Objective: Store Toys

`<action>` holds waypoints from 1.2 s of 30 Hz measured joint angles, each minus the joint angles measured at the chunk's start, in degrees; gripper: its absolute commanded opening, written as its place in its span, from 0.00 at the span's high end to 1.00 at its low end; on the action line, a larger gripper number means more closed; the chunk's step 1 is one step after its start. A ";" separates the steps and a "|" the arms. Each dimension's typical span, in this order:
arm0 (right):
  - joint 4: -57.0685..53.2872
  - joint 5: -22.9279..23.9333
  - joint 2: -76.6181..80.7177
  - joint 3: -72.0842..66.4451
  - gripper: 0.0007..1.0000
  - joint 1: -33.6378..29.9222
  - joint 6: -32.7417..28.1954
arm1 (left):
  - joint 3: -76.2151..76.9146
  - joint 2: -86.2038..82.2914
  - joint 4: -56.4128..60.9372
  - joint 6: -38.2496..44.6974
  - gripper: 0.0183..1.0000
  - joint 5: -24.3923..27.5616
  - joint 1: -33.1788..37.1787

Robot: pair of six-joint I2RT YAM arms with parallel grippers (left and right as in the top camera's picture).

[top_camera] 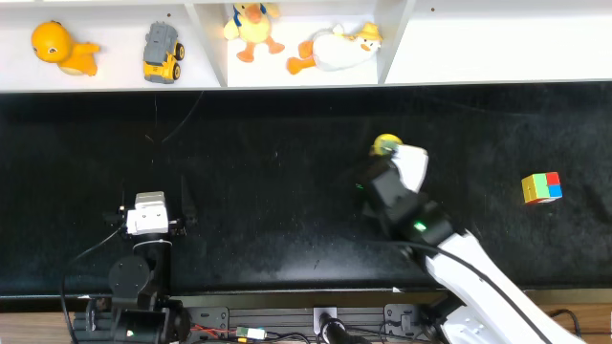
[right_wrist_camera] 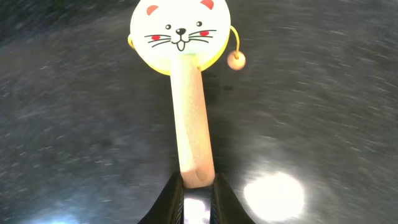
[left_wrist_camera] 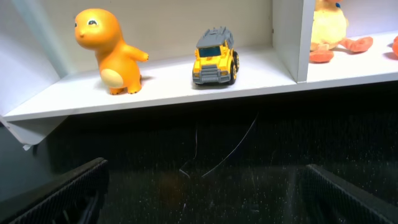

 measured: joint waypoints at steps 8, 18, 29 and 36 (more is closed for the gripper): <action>-5.25 -2.40 -12.59 -3.80 0.96 -9.66 -2.12 | 0.00 0.00 0.02 0.00 0.00 0.00 0.00; -4.44 -7.69 -15.93 -3.80 0.96 -26.58 -12.31 | 0.02 0.00 0.00 0.00 0.00 0.00 0.00; -1.40 -12.85 -12.76 -0.42 0.96 -34.40 -23.17 | 0.02 0.00 0.02 0.00 0.00 0.00 0.00; -0.92 -14.40 -4.22 10.54 0.96 -34.40 -27.43 | 0.00 0.00 0.02 0.00 0.00 0.00 0.00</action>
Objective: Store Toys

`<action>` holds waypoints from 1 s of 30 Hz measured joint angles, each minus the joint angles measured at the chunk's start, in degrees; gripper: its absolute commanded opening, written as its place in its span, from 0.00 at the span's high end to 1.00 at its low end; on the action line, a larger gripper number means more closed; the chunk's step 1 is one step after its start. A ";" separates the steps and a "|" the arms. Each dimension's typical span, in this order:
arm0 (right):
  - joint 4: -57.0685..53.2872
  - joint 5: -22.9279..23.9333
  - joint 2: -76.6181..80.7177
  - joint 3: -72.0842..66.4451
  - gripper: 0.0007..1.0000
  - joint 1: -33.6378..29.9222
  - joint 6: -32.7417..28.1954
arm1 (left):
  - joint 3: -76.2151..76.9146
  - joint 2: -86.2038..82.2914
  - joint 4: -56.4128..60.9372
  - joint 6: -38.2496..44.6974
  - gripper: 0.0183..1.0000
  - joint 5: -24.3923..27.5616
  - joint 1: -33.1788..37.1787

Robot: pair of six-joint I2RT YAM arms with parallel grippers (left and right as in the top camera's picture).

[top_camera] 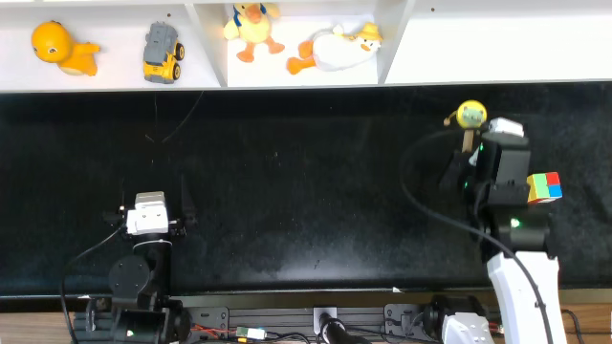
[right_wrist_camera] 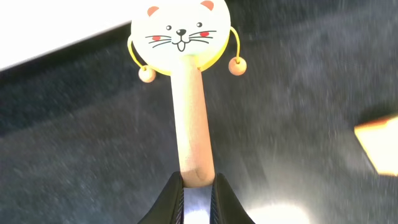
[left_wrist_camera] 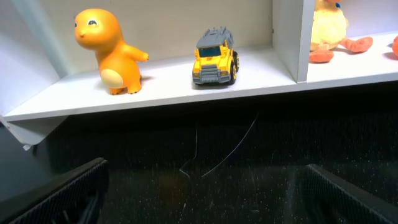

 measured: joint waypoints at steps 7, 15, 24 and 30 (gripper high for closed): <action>-0.02 -0.33 8.85 7.76 0.94 0.00 -3.93 | 0.02 0.00 0.00 0.00 0.00 0.00 0.00; 0.42 -0.55 18.71 14.93 0.95 0.02 -7.10 | 0.02 0.00 0.00 0.00 0.00 0.00 0.00; 0.70 -1.60 28.41 25.11 0.94 1.25 -9.66 | 0.00 0.00 0.00 0.00 0.00 0.00 0.00; 0.90 -1.84 34.25 30.25 0.95 3.13 -10.73 | 0.00 0.00 0.00 0.00 0.00 0.00 0.00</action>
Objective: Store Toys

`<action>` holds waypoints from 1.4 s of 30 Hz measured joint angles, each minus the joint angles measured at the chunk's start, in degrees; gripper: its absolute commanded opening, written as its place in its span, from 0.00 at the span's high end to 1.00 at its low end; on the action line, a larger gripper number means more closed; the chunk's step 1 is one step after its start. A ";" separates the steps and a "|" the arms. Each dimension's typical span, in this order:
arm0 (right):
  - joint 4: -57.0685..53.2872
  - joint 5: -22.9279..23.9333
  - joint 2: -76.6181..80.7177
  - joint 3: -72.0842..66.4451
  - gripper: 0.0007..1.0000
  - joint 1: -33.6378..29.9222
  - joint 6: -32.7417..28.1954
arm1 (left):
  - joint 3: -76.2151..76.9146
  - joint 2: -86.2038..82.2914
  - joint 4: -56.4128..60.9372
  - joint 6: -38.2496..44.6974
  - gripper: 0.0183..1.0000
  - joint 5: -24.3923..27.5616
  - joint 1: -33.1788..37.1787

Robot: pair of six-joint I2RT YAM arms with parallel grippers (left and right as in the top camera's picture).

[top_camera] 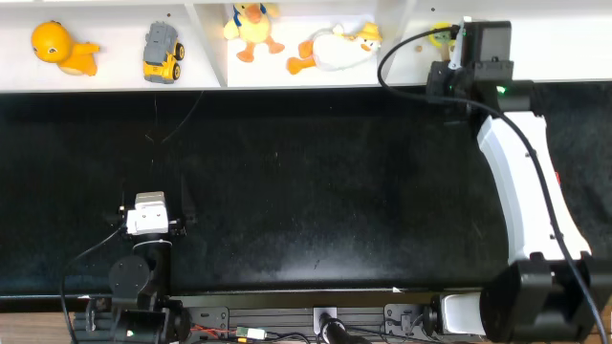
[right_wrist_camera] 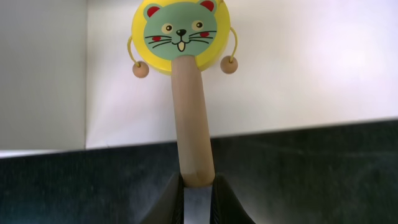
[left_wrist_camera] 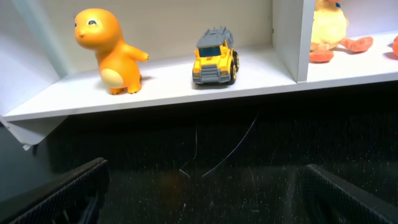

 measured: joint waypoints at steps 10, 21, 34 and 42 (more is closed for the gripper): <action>1.07 -0.20 6.16 3.85 0.95 0.24 -1.11 | 0.00 0.00 0.00 0.00 0.00 0.00 0.00; 3.61 -0.20 9.27 5.70 0.96 0.26 -2.40 | 0.00 0.00 0.00 0.00 0.00 0.00 0.00; 2.86 -0.74 11.37 6.03 0.95 0.24 -2.45 | 0.00 0.00 0.00 0.00 0.00 0.00 0.00; 2.95 -1.27 11.37 6.03 0.96 0.24 -2.29 | 0.00 0.00 0.00 0.00 0.00 0.00 0.00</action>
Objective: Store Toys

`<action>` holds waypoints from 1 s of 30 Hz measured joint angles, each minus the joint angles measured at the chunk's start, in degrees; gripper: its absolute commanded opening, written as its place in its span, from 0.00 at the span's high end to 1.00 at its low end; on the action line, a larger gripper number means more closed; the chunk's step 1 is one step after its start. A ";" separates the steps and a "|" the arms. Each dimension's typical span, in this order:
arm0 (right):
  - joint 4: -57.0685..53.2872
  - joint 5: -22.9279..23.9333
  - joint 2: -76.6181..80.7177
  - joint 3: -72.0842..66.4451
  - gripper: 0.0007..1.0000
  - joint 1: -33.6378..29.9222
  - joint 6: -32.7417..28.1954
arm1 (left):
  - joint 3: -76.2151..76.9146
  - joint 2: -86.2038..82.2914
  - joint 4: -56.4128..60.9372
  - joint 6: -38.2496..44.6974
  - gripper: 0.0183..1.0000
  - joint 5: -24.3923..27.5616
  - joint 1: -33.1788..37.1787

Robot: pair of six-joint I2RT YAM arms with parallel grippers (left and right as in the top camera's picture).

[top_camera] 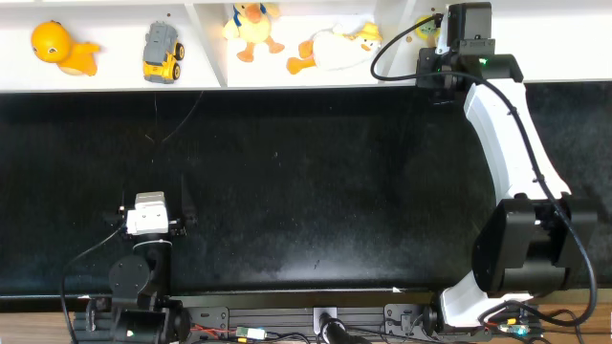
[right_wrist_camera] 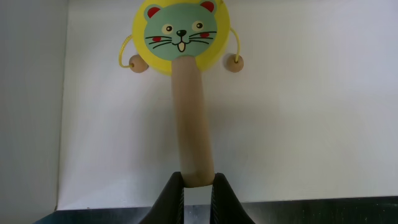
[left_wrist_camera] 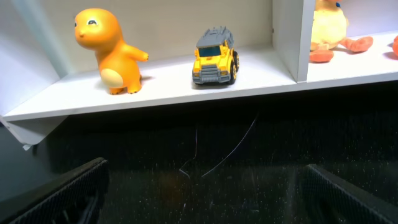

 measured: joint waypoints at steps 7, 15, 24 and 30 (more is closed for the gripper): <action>0.26 -0.02 0.63 0.13 0.96 -0.02 -0.04 | 0.00 0.00 0.00 0.00 0.00 0.00 0.00; 2.14 -0.09 4.68 0.57 0.96 -0.02 -0.13 | 0.00 0.00 0.00 0.00 0.00 0.00 0.00; 2.16 -0.17 4.81 0.59 0.95 -0.04 -0.11 | 0.00 0.00 0.00 0.00 0.00 0.00 0.00; 2.23 -0.17 4.81 0.59 0.53 -0.02 0.28 | 0.00 0.00 0.00 0.00 0.00 0.00 0.00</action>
